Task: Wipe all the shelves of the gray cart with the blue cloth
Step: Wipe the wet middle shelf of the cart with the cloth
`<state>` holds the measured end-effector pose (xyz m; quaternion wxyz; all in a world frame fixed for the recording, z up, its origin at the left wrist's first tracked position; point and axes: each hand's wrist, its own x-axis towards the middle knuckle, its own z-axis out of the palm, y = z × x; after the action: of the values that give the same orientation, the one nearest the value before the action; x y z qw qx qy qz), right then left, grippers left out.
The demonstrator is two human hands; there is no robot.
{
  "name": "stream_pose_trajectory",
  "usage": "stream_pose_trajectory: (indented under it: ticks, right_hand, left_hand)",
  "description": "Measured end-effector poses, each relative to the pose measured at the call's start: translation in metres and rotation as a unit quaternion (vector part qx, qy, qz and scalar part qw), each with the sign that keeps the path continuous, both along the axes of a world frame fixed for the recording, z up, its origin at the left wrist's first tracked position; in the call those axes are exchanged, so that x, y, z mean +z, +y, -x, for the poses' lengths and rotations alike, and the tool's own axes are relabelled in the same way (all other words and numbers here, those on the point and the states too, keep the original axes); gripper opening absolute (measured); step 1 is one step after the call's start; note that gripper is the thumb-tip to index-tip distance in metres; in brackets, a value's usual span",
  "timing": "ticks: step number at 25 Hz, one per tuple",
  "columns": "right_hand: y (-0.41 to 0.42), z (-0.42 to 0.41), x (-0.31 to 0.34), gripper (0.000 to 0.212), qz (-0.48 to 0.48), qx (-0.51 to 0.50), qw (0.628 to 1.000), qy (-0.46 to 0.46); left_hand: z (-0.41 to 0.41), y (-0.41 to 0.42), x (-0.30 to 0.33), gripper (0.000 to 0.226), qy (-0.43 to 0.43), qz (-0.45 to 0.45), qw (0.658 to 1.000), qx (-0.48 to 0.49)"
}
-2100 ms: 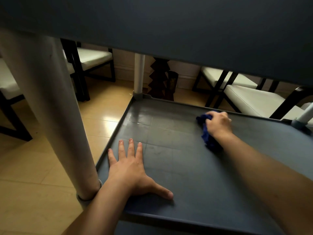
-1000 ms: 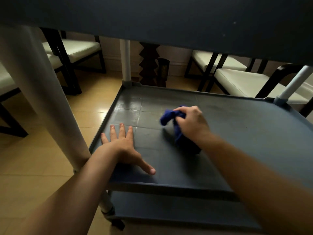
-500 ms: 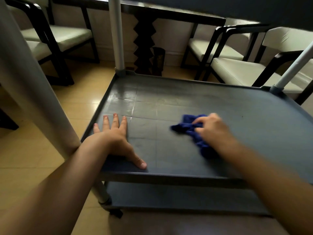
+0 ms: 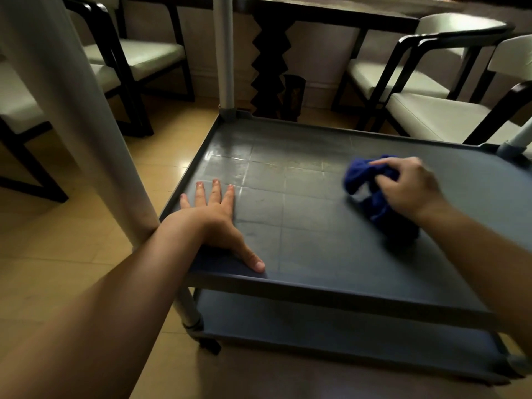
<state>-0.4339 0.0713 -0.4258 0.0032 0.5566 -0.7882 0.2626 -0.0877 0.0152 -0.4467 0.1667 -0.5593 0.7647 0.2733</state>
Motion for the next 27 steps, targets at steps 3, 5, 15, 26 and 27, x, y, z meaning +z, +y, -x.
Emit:
stream_pose_trajectory:
  ticks: [3,5,15,26,27]
  right_hand:
    - [-0.019,-0.087,-0.014,0.032,-0.016,0.141,0.990,-0.024]
    - [-0.019,-0.127,-0.027,0.028,-0.024,0.225,0.974,0.031]
    - [0.003,0.045,-0.033,0.035,-0.154,-0.088,0.977,0.120]
    - [0.064,-0.033,0.011,0.027,0.047,0.025,0.995,-0.086]
    - [0.076,-0.055,0.019,0.025,0.075,0.058,0.989,-0.110]
  left_hand:
    - [-0.001,-0.004,-0.004,0.198,0.003,0.003,1.000,0.000]
    - [-0.001,-0.006,-0.007,0.198,0.000,0.009,1.000,0.003]
    - [-0.001,-0.006,-0.009,0.196,0.017,0.026,1.000,-0.004]
    - [-0.006,0.046,0.006,0.144,0.106,0.171,0.979,-0.042]
    - [-0.011,0.060,0.005,0.127,0.140,0.208,0.967,-0.054]
